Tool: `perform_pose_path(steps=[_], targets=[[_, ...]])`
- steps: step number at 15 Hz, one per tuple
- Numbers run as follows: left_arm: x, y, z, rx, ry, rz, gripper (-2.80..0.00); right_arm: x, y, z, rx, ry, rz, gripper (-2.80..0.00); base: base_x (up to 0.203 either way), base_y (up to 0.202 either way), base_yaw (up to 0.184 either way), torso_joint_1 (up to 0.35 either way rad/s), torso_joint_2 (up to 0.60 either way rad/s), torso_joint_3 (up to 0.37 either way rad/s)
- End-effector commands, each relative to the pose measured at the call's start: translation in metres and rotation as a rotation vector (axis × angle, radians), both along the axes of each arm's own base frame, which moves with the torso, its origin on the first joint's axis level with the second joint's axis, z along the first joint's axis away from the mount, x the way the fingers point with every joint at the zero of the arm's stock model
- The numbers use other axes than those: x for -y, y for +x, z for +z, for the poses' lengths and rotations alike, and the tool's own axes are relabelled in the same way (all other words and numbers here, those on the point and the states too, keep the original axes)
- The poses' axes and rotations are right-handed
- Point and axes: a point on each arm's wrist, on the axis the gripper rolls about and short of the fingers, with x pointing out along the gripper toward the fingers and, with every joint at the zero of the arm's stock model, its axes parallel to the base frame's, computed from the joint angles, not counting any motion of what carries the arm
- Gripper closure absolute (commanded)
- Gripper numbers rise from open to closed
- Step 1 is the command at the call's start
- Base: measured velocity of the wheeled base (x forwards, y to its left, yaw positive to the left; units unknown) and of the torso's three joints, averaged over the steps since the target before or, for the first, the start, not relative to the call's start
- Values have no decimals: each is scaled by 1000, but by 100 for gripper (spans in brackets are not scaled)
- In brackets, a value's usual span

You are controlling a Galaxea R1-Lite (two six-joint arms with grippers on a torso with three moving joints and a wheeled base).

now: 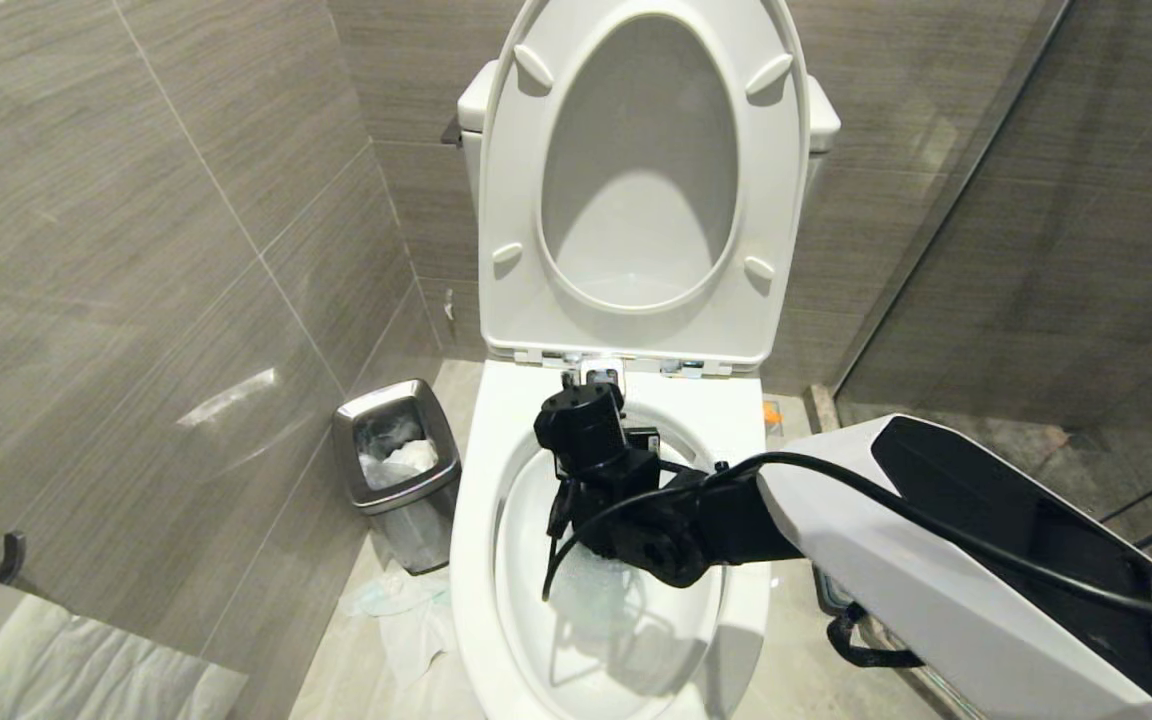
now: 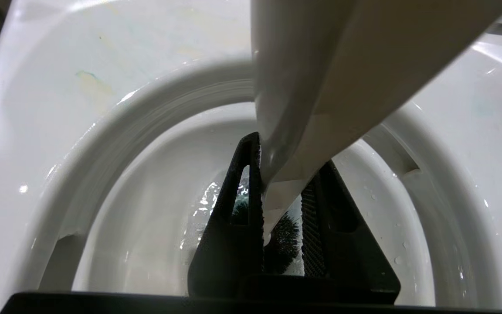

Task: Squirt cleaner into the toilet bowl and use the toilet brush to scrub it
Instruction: Scrub the toilet bowl

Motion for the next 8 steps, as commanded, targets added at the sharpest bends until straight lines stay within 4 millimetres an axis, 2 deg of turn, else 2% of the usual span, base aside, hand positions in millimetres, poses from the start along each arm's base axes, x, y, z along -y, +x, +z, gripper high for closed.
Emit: perform_pose_path(steps=[1,4,8], targets=[[0,0,0,-1,0,1,0,-1,0,4,9,5,-4,0,0,0,0,0,0,0],[0,0,0,-1,0,1,0,3,-11,43,58,45,4,0,0,0,0,0,0,0],[0,0,0,-1,0,1,0,22,-38,127,155,88,15,0,0,0,0,0,0,0]])
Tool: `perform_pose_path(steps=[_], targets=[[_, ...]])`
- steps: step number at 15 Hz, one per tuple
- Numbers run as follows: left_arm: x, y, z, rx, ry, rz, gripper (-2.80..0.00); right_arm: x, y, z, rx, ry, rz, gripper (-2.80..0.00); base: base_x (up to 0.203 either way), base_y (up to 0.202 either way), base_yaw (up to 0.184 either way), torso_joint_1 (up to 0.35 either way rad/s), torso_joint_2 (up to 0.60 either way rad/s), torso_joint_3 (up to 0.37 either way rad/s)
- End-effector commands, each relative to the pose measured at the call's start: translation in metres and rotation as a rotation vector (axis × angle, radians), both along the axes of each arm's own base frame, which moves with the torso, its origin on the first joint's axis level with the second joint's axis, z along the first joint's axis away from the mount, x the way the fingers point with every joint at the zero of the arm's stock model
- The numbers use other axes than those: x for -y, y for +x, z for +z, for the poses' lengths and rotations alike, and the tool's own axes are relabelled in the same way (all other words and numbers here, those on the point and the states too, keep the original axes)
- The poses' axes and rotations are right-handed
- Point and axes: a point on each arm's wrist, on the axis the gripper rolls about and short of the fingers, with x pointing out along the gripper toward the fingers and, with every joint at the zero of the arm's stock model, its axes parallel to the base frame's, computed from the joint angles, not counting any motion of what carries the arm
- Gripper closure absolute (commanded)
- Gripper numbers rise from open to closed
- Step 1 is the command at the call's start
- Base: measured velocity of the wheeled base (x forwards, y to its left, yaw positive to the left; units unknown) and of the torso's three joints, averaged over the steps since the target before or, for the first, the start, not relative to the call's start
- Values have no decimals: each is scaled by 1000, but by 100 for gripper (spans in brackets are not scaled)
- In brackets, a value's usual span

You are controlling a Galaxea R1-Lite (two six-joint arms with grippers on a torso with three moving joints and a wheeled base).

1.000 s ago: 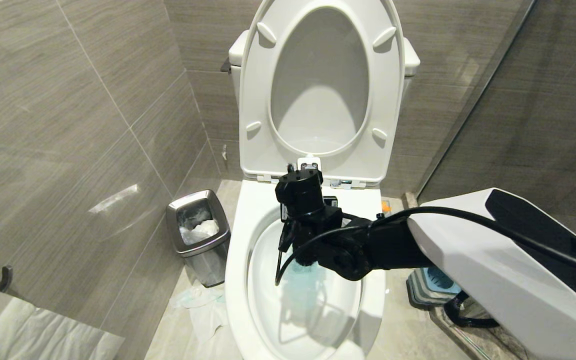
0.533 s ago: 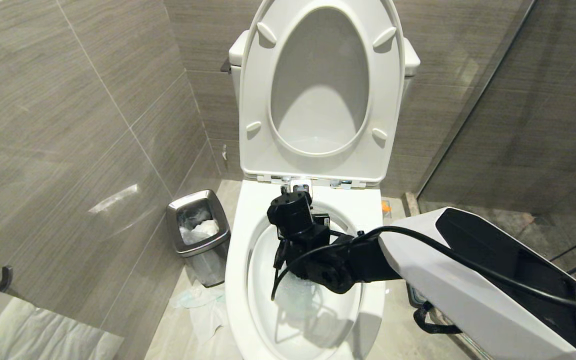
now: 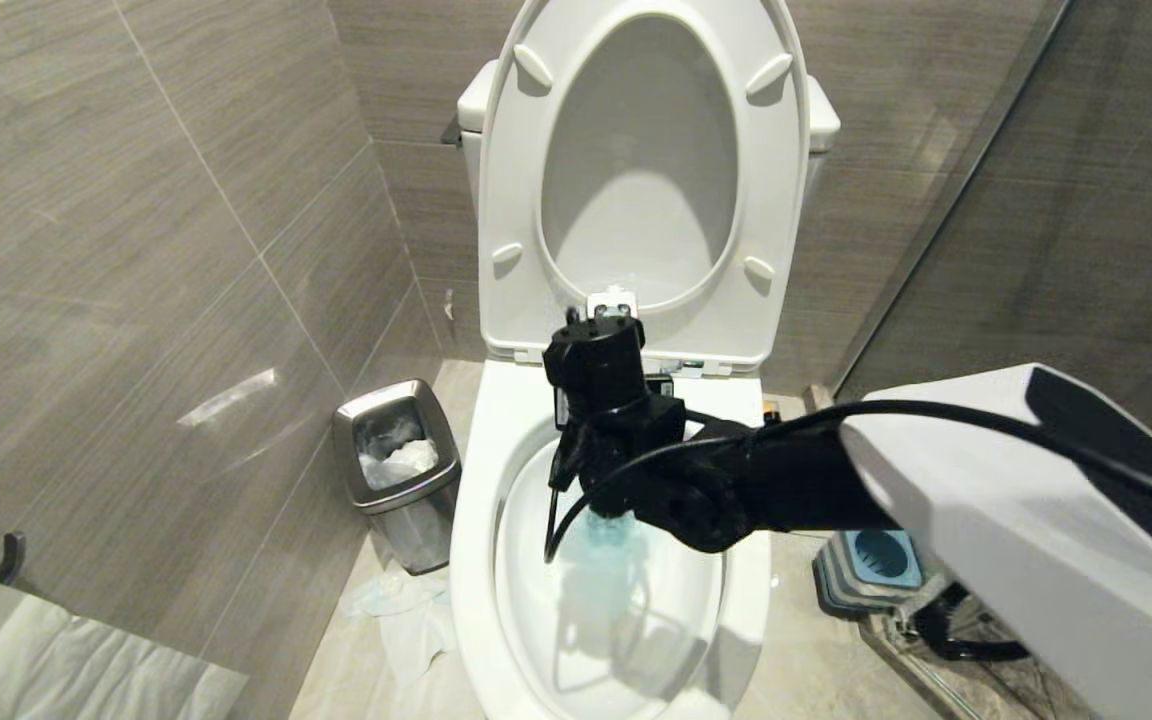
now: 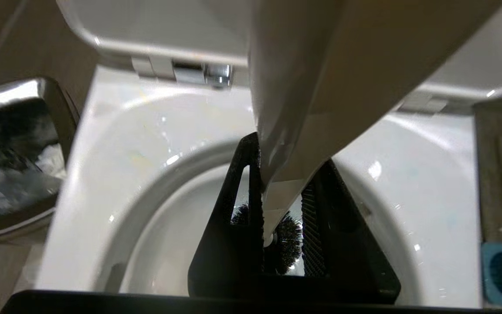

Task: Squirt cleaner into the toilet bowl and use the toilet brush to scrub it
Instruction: Scrub the toilet bowl

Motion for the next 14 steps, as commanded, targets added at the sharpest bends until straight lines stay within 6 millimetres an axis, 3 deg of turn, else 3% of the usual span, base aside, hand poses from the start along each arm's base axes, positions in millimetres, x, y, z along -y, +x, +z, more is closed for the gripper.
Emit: perform_pose_path(steps=[1,4,6,8,14], targets=[[0,0,0,0,0,0,0,21,-26,72,81,70,6,0,0,0,0,0,0,0],[0,0,0,0,0,0,0,43,-62,125,102,87,28,0,0,0,0,0,0,0],[0,0,0,0,0,0,0,55,-85,144,96,84,53,0,0,0,0,0,0,0],[0,0,0,0,0,0,0,61,-102,153,87,77,76,0,0,0,0,0,0,0],[0,0,0,-1,0,0,0,66,-108,155,78,63,68,0,0,0,0,0,0,0]])
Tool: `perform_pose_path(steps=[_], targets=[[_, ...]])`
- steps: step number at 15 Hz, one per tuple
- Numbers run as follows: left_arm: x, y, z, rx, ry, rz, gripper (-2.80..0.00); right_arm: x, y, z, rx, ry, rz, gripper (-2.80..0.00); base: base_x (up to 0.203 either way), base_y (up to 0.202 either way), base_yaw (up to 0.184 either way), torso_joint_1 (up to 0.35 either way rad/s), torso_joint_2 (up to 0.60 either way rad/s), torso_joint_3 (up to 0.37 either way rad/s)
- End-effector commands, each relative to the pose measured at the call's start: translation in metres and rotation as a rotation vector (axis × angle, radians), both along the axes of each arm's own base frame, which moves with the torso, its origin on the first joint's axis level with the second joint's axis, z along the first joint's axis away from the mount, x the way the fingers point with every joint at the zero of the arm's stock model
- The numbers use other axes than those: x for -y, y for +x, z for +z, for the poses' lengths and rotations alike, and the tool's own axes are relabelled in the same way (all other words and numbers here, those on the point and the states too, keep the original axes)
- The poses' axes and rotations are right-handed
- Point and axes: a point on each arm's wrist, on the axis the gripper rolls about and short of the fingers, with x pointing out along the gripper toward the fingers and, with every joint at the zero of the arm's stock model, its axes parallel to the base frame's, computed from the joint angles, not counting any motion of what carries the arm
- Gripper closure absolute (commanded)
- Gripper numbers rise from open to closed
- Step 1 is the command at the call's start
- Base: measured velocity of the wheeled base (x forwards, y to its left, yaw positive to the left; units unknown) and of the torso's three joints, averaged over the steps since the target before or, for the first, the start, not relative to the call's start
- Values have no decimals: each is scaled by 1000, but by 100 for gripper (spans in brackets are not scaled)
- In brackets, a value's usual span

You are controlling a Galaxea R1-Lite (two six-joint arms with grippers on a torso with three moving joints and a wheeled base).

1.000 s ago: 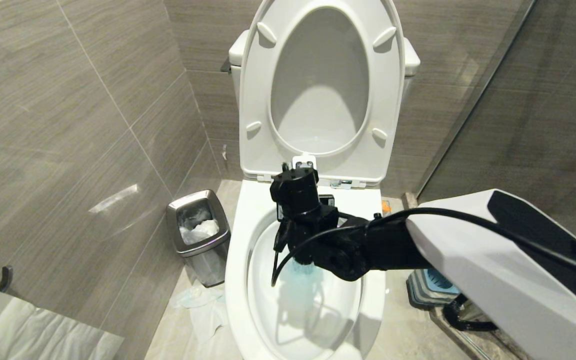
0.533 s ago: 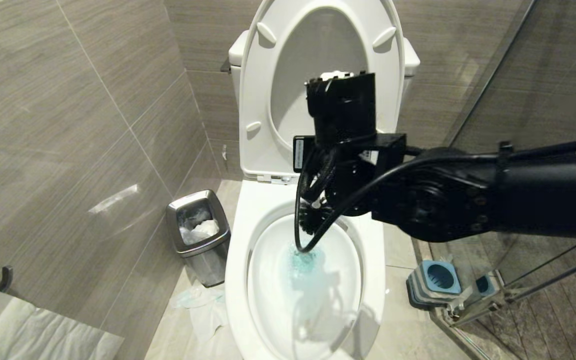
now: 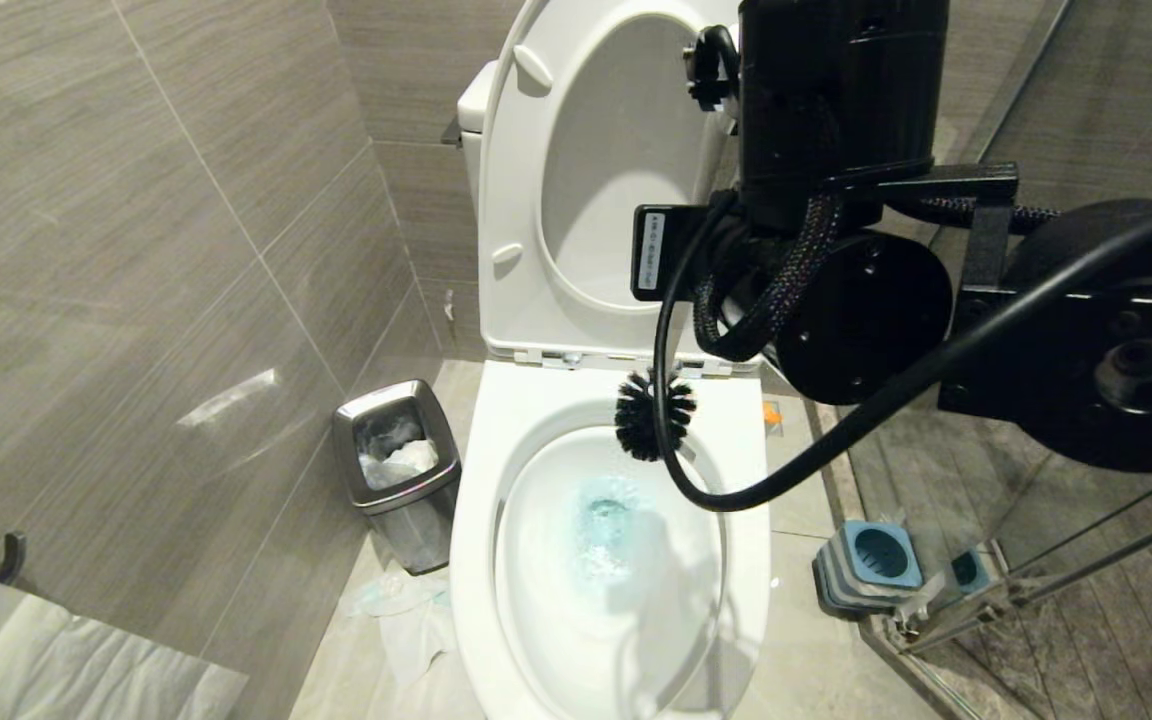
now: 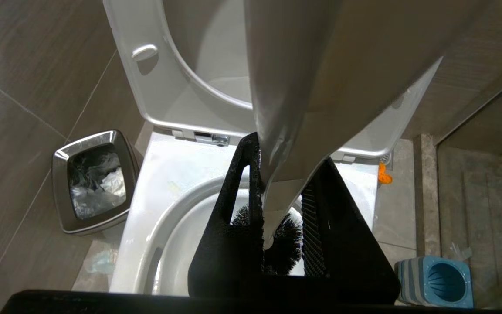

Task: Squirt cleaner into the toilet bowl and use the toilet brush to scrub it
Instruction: Scrub the toilet bowl, then put the toilet brush back

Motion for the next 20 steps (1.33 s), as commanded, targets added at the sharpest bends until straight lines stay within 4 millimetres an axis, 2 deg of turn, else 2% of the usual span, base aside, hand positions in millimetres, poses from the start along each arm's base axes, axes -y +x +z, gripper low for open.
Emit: perform_pose_path(steps=[1,8,20], targets=[[0,0,0,-2,0,1,0,1,-3,2,4,5,1,0,0,0,0,0,0,0],[0,0,0,-1,0,1,0,6,-7,-28,-64,-79,4,0,0,0,0,0,0,0],[0,0,0,-1,0,1,0,16,-16,-29,-82,-77,27,0,0,0,0,0,0,0]])
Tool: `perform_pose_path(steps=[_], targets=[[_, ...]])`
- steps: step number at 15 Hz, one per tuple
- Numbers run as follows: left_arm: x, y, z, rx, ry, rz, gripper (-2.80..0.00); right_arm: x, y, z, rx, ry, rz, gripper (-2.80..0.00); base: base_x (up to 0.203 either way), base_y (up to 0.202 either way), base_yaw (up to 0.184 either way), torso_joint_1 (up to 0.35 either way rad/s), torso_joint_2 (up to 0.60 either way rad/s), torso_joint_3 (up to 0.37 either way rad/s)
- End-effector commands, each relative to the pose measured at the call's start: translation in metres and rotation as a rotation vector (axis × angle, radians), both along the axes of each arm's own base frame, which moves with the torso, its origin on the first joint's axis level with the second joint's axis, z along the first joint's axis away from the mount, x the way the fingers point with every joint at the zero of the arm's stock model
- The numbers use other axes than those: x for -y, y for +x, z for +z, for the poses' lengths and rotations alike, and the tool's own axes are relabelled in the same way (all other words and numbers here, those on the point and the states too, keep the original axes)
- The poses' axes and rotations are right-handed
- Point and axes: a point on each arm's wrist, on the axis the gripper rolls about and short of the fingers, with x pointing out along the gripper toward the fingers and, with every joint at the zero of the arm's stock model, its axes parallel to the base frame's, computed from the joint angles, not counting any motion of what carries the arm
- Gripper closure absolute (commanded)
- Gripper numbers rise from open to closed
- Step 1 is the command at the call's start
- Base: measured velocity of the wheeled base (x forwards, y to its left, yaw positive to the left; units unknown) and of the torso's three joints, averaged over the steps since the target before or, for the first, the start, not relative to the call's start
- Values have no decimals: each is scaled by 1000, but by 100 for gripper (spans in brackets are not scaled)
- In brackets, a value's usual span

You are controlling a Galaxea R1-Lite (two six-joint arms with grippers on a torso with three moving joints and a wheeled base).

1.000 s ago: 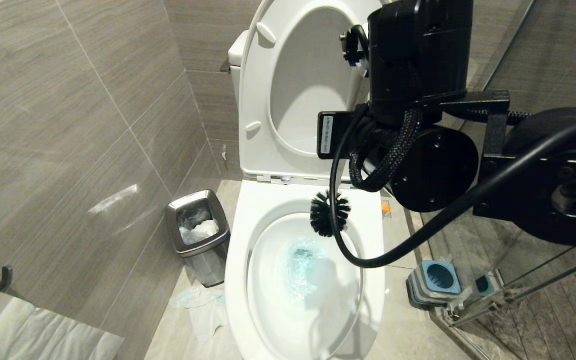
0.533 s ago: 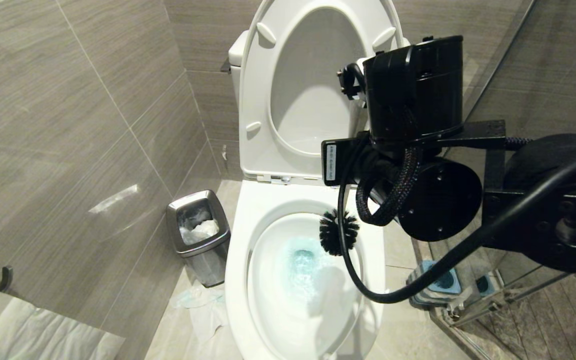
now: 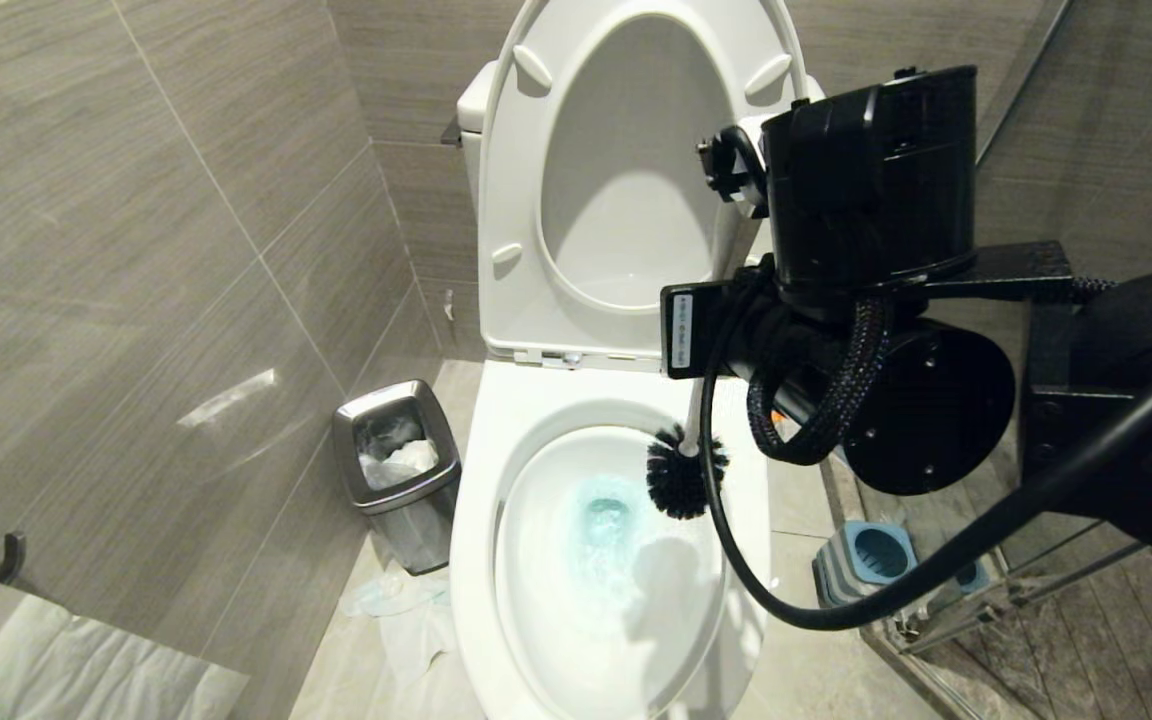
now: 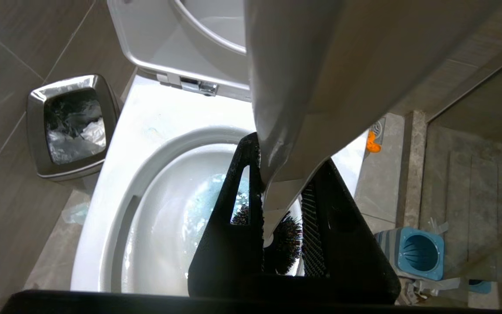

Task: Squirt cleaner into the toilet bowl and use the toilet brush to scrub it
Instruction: Put the toilet brush back

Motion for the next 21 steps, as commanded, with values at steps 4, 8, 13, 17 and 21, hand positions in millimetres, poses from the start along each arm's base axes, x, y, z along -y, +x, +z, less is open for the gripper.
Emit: perform_pose_path(steps=[4,8,13,17,21], targets=[[0,0,0,0,0,0,0,2,-2,6,12,41,-14,0,0,0,0,0,0,0],[0,0,0,0,0,0,0,17,-13,25,45,82,-16,0,0,0,0,0,0,0],[0,0,0,-2,0,0,0,42,-27,44,64,87,-61,0,0,0,0,0,0,0],[0,0,0,0,0,0,0,76,-17,41,62,77,-170,0,0,0,0,0,0,0],[0,0,0,-1,0,0,0,118,-9,31,48,63,-298,0,0,0,0,0,0,0]])
